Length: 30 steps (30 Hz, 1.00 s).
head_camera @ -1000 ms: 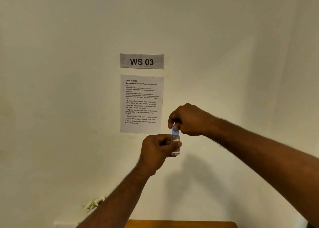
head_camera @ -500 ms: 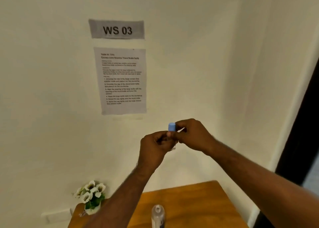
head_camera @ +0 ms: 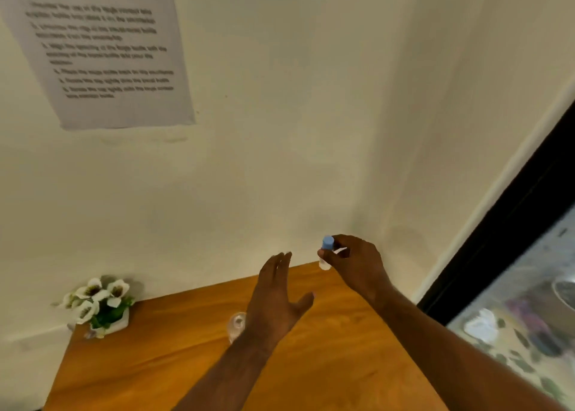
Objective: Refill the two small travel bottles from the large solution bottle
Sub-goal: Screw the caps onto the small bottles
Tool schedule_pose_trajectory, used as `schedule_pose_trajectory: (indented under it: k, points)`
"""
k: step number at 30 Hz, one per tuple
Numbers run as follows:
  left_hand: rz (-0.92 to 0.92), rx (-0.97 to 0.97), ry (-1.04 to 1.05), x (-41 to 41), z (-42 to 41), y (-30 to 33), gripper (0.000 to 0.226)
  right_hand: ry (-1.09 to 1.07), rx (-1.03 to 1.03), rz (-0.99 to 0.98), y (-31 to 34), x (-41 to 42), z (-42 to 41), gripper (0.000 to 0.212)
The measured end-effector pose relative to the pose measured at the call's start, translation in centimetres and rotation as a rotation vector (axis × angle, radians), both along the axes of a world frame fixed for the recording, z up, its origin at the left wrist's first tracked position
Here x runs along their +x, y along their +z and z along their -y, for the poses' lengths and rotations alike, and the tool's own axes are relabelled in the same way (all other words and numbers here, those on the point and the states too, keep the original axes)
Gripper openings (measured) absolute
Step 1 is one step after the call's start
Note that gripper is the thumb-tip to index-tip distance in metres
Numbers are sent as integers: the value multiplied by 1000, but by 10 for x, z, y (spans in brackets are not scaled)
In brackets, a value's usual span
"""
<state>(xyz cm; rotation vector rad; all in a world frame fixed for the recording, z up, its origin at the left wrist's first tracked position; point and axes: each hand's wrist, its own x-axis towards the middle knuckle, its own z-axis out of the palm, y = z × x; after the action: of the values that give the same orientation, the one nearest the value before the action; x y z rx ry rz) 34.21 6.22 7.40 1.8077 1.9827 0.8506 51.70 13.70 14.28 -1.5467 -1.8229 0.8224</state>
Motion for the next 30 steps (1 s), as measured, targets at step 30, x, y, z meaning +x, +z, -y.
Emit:
schedule_pose_trajectory:
  k: [30]
  points:
    - [-146,-339,164,11,-106,-140,98,104,-275,110,-257,2,-174,34]
